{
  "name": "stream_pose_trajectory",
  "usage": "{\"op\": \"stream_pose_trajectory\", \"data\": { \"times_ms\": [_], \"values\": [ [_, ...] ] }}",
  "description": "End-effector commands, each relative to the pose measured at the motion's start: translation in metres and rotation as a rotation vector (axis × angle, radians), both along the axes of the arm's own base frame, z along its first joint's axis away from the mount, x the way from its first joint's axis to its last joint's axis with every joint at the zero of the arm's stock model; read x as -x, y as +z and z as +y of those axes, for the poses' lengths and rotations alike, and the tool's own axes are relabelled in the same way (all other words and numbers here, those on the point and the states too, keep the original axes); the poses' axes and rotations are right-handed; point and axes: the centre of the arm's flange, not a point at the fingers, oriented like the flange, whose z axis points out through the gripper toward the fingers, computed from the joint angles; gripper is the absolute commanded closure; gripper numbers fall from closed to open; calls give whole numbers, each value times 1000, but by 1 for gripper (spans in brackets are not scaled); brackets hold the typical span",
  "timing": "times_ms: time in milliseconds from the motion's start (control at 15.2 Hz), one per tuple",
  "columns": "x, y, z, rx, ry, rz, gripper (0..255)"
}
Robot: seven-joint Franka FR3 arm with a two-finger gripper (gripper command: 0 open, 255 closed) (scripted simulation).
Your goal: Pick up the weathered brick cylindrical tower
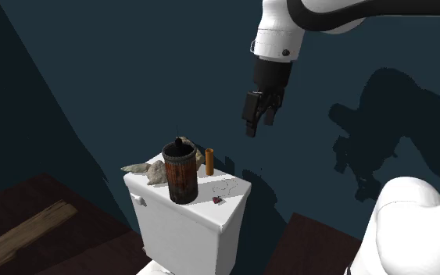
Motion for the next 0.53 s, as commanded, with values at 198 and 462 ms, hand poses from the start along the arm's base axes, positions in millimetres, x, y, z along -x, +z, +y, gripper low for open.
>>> {"op": "stream_pose_trajectory", "data": {
  "times_ms": [198, 462],
  "values": [
    [-30, -12, -23, 2, 162, -13, 0],
    [-76, -27, -46, 5, 378, -31, 0]
  ]
}}
